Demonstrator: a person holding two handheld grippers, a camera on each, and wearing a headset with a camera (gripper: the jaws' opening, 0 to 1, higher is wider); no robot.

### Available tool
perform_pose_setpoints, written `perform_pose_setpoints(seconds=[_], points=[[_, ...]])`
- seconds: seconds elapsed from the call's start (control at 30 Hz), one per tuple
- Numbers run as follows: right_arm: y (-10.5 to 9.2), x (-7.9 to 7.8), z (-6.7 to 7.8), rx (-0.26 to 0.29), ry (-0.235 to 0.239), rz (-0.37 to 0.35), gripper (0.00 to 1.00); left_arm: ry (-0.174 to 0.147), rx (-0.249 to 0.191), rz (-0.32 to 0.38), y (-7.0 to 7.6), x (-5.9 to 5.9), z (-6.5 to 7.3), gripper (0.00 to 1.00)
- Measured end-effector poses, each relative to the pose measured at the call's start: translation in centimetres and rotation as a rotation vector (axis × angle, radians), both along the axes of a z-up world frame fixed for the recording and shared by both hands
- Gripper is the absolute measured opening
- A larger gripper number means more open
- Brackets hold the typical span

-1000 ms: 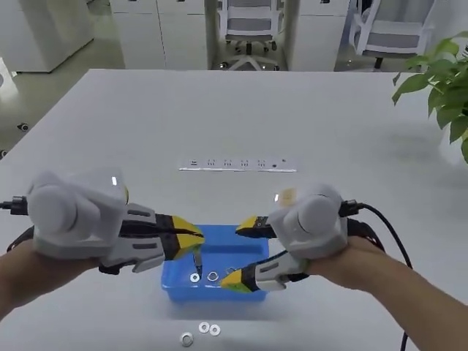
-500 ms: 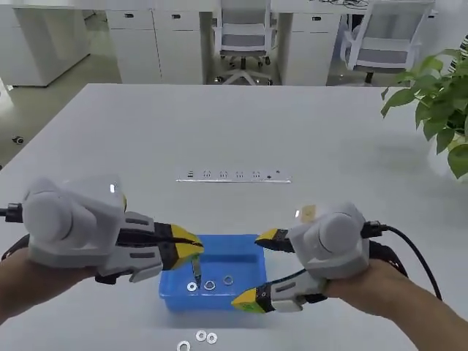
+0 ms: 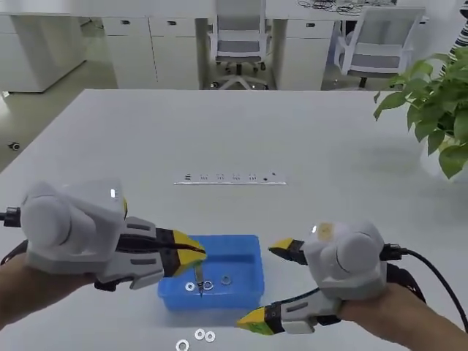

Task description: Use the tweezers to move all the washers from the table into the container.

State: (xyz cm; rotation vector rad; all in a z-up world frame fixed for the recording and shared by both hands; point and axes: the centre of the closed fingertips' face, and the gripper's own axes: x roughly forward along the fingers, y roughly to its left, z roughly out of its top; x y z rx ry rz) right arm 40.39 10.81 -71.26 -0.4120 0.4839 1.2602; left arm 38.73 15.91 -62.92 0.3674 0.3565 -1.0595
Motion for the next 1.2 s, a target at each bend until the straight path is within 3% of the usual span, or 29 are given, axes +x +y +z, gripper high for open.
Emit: perform_pose_setpoints(seconds=[0.6,1.2], points=[[-1.3,-1.7,-0.5,0.062,0.009,-0.042,0.99,0.029,-0.019,-0.033,-1.3,-1.5,-1.5,0.05],[-1.5,-2.7,-1.6,0.055,0.032,-0.05,1.0,0.064,-0.028,-0.048,-1.5,-2.1,-3.7,0.05]])
